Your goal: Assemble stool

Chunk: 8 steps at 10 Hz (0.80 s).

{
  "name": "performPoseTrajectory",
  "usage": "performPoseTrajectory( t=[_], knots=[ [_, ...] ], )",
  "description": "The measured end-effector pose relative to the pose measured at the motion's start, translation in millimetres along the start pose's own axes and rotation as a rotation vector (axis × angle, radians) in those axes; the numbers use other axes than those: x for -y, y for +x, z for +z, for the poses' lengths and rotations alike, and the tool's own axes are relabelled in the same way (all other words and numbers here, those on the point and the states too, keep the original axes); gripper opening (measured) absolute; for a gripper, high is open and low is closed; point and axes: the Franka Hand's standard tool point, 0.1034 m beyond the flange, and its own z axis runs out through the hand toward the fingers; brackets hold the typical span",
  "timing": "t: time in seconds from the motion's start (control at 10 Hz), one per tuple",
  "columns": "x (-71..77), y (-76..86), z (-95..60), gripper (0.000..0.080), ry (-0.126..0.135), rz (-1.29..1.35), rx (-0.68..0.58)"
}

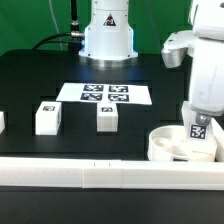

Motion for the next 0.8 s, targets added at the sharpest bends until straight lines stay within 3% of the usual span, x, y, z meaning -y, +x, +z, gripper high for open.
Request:
performPoseTrajectory(
  t=[0.3,0.8],
  knots=[
    [1.6,0.8,0.7,0.0337,0.009,0.366,-0.007],
    [-0.1,2.4,0.4,0.0337,0.004,0.689,-0.020]
  ],
)
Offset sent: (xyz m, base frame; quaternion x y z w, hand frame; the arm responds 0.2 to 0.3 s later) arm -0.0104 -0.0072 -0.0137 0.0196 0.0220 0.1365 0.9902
